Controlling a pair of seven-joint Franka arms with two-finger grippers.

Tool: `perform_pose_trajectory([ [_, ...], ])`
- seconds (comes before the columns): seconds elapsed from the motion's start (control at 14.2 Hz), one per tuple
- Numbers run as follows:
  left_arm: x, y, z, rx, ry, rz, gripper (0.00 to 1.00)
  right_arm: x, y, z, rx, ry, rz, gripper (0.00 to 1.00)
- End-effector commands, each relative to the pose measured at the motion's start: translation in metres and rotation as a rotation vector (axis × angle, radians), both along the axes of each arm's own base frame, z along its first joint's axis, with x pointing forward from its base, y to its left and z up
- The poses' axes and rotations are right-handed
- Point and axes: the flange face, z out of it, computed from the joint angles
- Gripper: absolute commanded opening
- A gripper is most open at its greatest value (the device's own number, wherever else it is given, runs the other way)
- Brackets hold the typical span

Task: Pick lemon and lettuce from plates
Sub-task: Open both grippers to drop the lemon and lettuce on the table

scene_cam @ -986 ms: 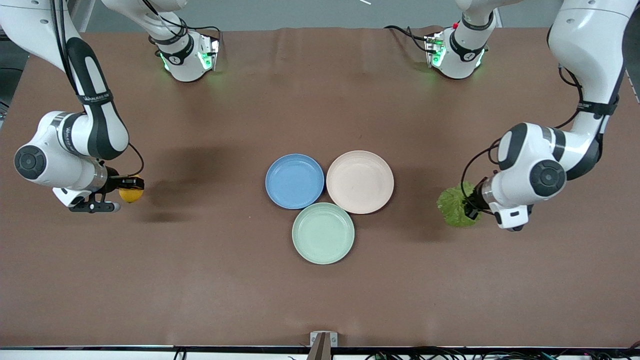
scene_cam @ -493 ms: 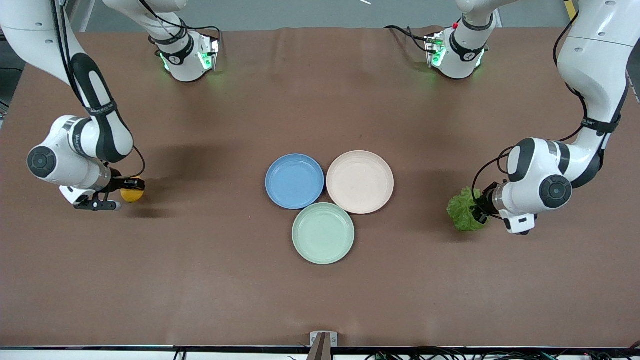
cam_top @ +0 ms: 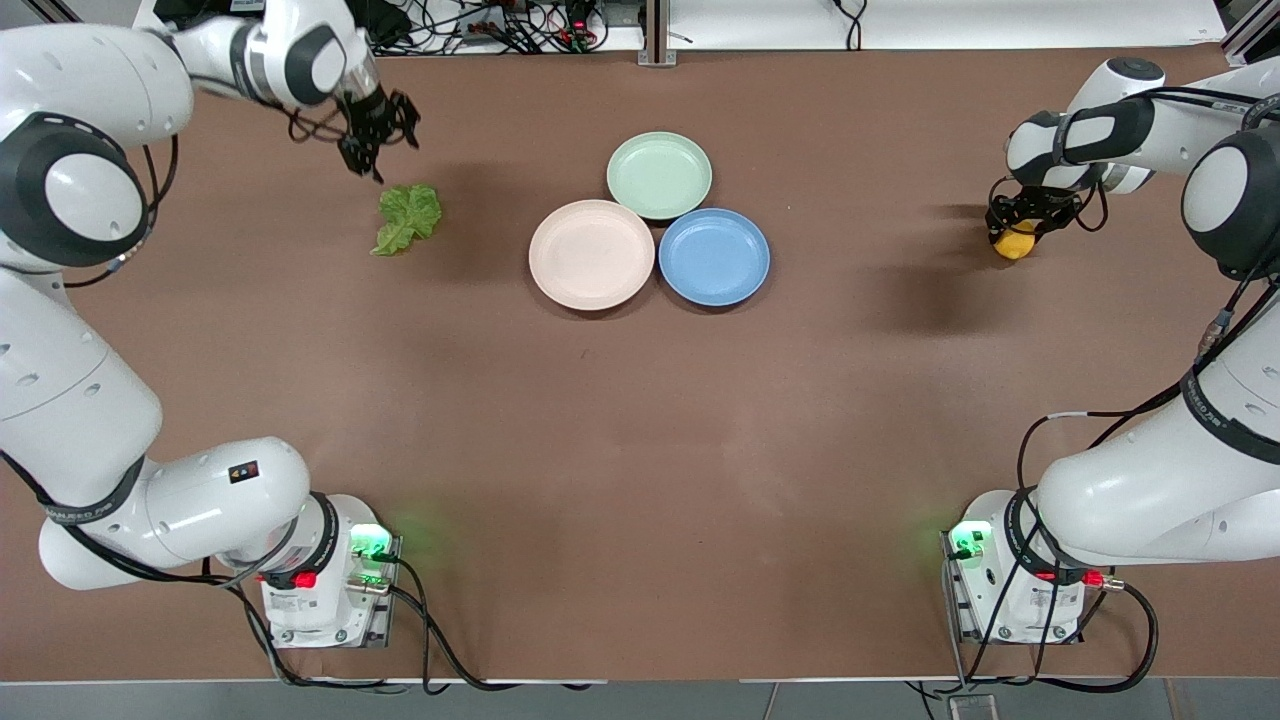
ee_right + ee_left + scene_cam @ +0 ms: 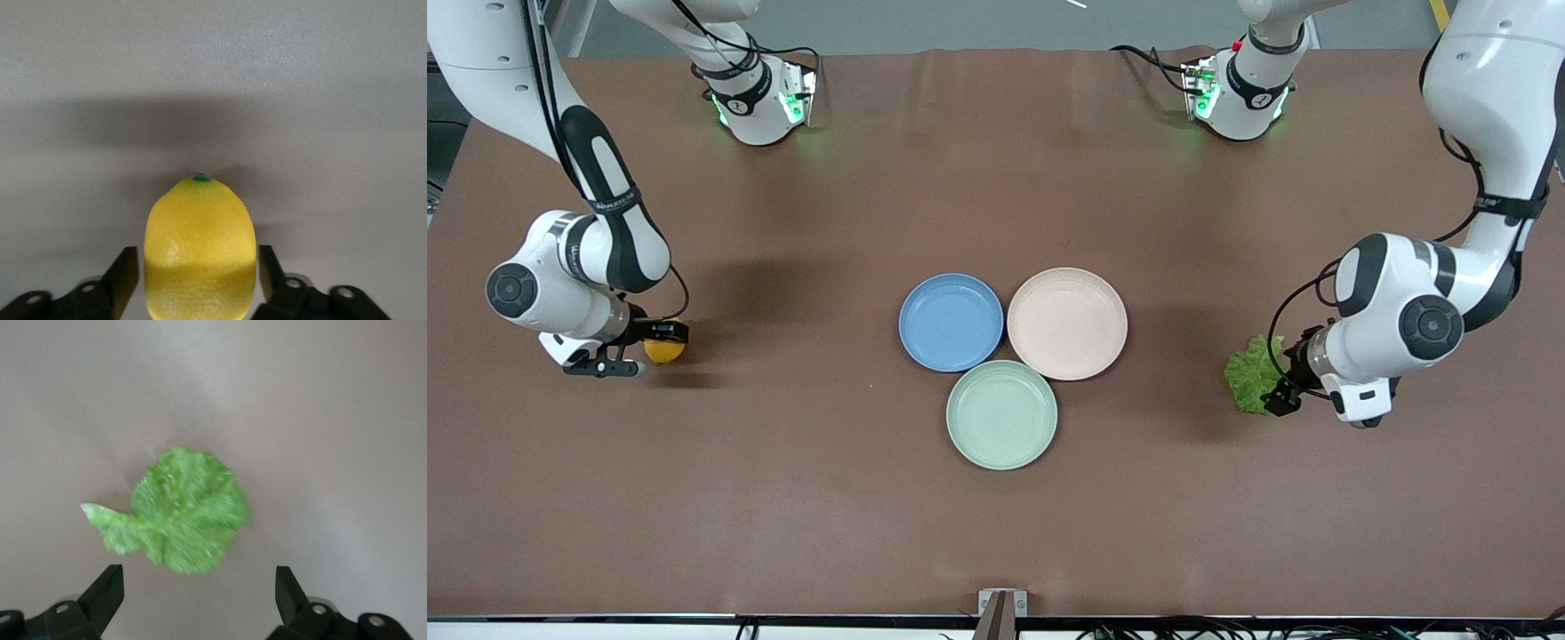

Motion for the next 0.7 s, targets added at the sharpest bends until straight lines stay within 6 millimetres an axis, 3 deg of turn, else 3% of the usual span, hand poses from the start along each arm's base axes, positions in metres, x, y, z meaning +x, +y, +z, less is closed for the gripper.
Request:
perform_pose_trajectory([
  [0.0, 0.006, -0.010, 0.072, 0.042, -0.036, -0.087, 1.00, 0.009, 0.000, 0.069, 0.020, 0.015, 0.009, 1.00],
  [0.14, 0.007, -0.009, 0.107, 0.057, -0.043, -0.185, 1.00, 0.016, 0.007, 0.140, 0.038, 0.042, 0.012, 1.00],
  [0.28, 0.004, -0.005, 0.141, 0.080, -0.066, -0.312, 1.00, 0.013, 0.029, 0.216, 0.048, 0.041, 0.029, 1.00],
  [0.42, -0.005, -0.002, 0.168, 0.109, -0.068, -0.415, 1.00, 0.005, 0.064, 0.277, 0.044, 0.033, 0.014, 1.00],
  [0.63, -0.023, 0.003, 0.211, 0.147, -0.031, -0.536, 1.00, 0.001, 0.096, 0.353, 0.039, 0.033, 0.022, 1.00],
])
